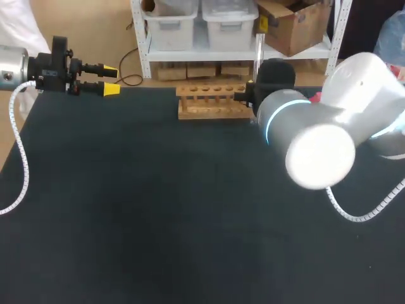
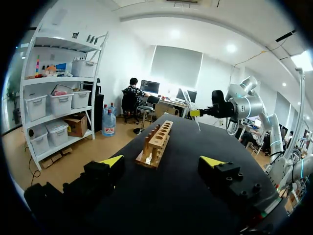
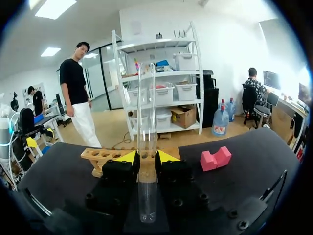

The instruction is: Grasp the test tube, adjust it, and insert it.

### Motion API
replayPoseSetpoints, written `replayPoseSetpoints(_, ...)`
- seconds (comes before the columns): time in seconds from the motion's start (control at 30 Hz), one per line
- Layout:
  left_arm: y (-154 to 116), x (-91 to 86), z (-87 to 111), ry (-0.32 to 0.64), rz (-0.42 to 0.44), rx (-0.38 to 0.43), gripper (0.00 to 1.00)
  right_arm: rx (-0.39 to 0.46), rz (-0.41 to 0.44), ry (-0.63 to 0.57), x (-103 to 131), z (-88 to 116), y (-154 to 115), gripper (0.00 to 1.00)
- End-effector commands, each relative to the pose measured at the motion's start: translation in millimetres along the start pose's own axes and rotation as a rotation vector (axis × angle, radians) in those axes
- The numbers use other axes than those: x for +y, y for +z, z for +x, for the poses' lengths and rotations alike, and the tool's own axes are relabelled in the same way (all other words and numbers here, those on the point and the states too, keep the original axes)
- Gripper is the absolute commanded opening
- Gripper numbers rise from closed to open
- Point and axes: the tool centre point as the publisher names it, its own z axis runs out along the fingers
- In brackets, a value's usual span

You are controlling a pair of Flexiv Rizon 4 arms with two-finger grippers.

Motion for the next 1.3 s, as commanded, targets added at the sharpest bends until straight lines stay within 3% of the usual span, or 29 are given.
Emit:
replayPoseSetpoints(0.03, 0, 0.6, 0.6, 0.001, 0.001, -0.001, 1.00, -0.161, -0.006, 0.003, -1, 3, -1, 0.00)
replayPoseSetpoints(0.67, 0, 0.6, 0.6, 0.001, 0.001, -0.001, 1.00, -0.165, -0.008, 0.021, -2, 1, -1, 0.00)
replayPoseSetpoints(1.3, 0, 0.6, 0.6, 0.001, 0.001, -0.001, 1.00, -0.446, 0.001, -0.035, -6, -40, 24, 0.00)
